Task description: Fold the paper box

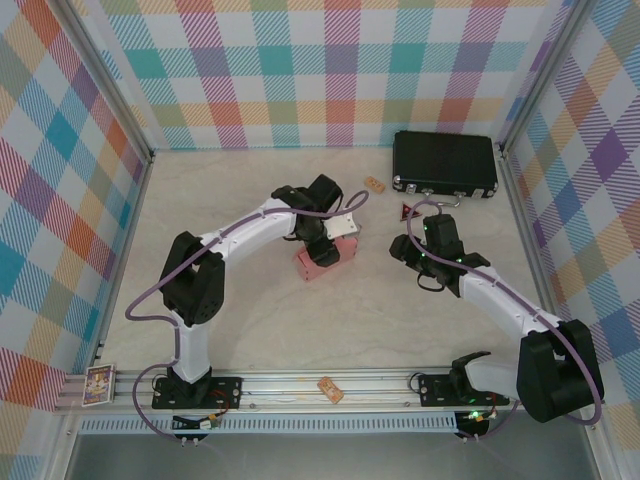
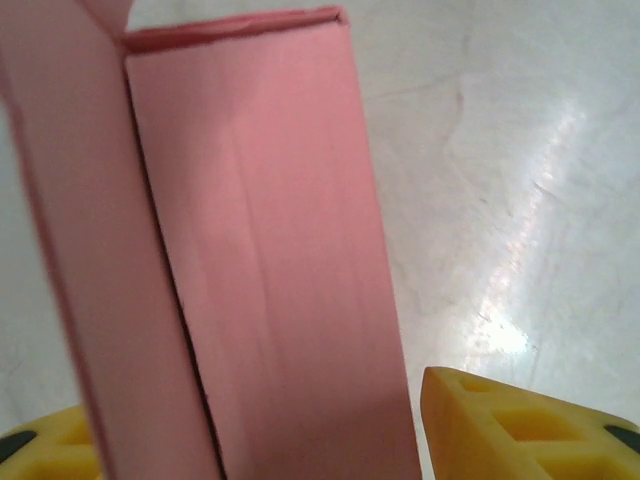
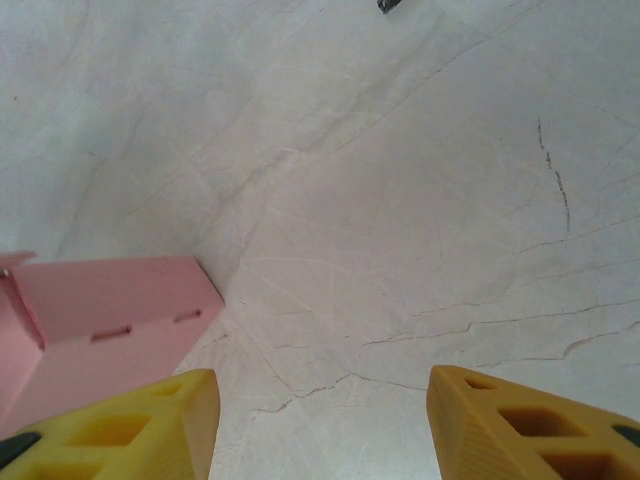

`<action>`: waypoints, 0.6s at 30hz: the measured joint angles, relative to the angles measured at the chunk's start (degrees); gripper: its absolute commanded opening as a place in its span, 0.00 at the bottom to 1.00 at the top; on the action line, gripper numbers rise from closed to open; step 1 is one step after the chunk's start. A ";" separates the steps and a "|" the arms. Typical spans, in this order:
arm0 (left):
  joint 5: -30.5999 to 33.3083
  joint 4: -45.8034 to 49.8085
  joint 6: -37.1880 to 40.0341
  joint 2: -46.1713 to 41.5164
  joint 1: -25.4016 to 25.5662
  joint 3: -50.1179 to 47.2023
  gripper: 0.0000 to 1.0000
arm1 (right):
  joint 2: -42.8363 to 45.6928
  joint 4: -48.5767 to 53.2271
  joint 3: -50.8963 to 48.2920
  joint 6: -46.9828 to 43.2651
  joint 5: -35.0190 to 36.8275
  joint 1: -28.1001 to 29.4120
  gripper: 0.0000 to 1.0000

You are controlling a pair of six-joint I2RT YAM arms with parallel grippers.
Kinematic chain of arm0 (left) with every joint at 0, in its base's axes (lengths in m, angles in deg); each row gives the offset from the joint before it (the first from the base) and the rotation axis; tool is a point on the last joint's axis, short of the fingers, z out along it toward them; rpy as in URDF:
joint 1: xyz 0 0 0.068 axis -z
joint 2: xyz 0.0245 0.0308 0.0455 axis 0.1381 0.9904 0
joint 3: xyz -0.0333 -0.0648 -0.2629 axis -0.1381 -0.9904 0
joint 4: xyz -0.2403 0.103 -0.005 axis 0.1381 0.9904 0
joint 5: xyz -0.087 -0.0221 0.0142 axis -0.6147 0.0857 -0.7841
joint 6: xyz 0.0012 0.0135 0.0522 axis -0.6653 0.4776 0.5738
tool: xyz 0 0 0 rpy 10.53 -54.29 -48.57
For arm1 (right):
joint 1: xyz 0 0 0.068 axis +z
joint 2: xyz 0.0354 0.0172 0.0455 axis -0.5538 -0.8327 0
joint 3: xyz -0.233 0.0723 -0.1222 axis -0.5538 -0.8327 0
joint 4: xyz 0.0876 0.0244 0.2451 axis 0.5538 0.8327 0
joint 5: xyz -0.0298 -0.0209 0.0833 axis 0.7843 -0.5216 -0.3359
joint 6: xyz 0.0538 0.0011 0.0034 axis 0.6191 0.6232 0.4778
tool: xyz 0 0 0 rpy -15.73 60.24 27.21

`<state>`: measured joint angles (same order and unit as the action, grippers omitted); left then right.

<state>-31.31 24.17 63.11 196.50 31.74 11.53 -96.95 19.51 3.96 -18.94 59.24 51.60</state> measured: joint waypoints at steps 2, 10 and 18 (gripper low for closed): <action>-1.22 1.29 3.41 0.00 0.00 0.00 0.55 | 0.00 -0.02 -0.02 0.00 0.02 -0.02 0.57; -2.45 2.95 12.02 0.04 -0.04 0.26 0.53 | 0.00 -0.02 -0.02 0.02 -0.24 -0.09 0.58; -1.55 3.89 16.46 2.12 -0.44 2.58 0.52 | -0.33 -0.04 -0.02 0.00 -0.50 -0.33 0.58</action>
<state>-32.87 28.06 79.56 198.62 31.31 14.11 -97.28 19.47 3.94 -18.94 58.74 51.28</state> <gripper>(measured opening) 0.524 0.577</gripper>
